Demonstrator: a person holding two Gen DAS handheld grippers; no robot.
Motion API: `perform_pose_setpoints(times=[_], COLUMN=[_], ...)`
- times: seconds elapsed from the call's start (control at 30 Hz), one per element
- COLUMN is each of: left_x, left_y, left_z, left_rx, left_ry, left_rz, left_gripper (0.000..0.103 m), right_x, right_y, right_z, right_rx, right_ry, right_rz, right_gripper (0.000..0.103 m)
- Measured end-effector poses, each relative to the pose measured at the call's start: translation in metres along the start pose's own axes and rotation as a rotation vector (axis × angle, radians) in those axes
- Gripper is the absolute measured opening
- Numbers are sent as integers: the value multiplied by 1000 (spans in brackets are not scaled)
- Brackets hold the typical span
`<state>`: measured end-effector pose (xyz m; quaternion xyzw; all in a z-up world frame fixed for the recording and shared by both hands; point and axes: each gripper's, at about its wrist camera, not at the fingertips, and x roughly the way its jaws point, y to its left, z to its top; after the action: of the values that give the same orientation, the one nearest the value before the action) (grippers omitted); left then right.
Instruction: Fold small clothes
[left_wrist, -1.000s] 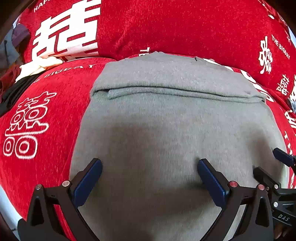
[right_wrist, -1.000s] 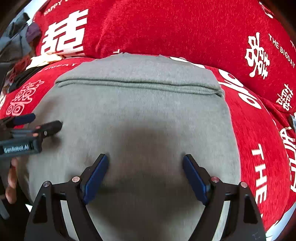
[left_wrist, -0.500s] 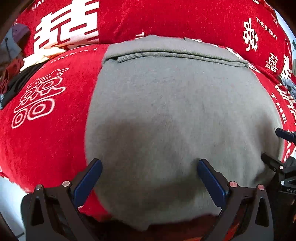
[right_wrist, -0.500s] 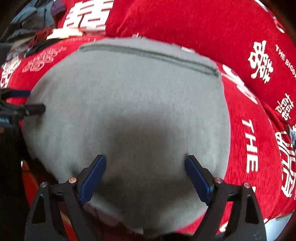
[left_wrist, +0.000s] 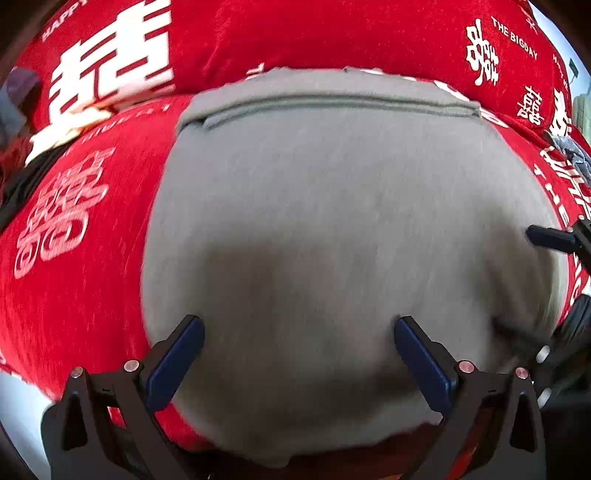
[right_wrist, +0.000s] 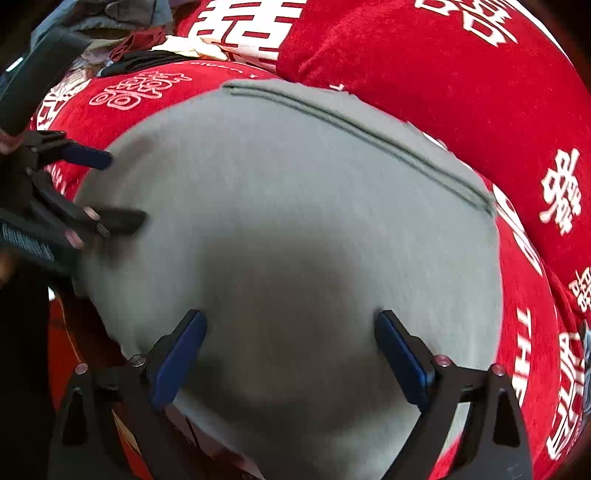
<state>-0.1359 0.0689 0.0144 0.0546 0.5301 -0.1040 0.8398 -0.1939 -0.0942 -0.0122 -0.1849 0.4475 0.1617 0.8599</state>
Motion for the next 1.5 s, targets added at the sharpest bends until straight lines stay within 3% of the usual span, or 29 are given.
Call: perform_pose_setpoints(times=[0.1, 0.23, 0.3, 0.4, 0.53, 0.67, 0.8, 0.97, 1.03, 1.1, 1.13, 1.2, 1.3, 1.33, 1.4, 1.43, 1.47, 1.5], left_x=[1, 2, -6, -24, -24, -4, 2, -1, -7, -3, 3, 13, 16, 15, 13, 12, 9, 5], left_y=[5, 18, 24, 30, 26, -6, 0, 47, 66, 78, 83, 80, 58, 51, 40, 40, 39, 41], left_z=[-16, -29, -29, -26, -15, -9, -20, -37, -44, -50, -53, -54, -49, -47, -45, -45, -46, -43], left_rx=[-7, -61, -75, -94, -176, -79, -87, -290, -373, -429, -459, -451, -337, -303, -262, -260, -258, -255], left_ry=[44, 131, 129, 51, 31, 52, 84, 162, 154, 179, 211, 264, 276, 271, 265, 260, 252, 243], left_rz=[8, 2, 20, 74, 16, 20, 21, -37, 3, 3, -48, -104, -133, -126, -134, -134, -144, -150], left_gripper=[103, 103, 103, 103, 103, 103, 103, 103, 103, 103, 103, 103, 103, 96, 88, 80, 74, 57], right_x=[-10, -13, -12, -23, -26, -8, -6, -22, -33, -33, -32, -28, -22, -24, -25, -27, -27, -28], right_y=[0, 7, 11, 17, 26, 36, 18, -13, -32, -51, -61, -70, -70, -67, -62, -61, -62, -65], right_z=[-30, -57, -61, -54, -21, -2, -13, -54, -68, -75, -81, -88, -92, -91, -90, -89, -89, -89], right_rx=[-54, -154, -183, -191, -148, -135, -46, 58, 146, 245, 304, 358, 388, 376, 353, 339, 341, 364], right_ry=[-4, 55, 98, 61, -30, -39, -5, 62, 81, 103, 116, 137, 159, 147, 135, 136, 133, 125], right_rz=[-35, -127, -169, -182, -127, -113, -61, -112, -118, -66, -19, 52, 96, 122, 122, 94, 95, 133], right_gripper=[94, 94, 94, 95, 95, 95, 95, 95, 95, 95, 95, 95, 94, 89, 66, 36, 16, 16])
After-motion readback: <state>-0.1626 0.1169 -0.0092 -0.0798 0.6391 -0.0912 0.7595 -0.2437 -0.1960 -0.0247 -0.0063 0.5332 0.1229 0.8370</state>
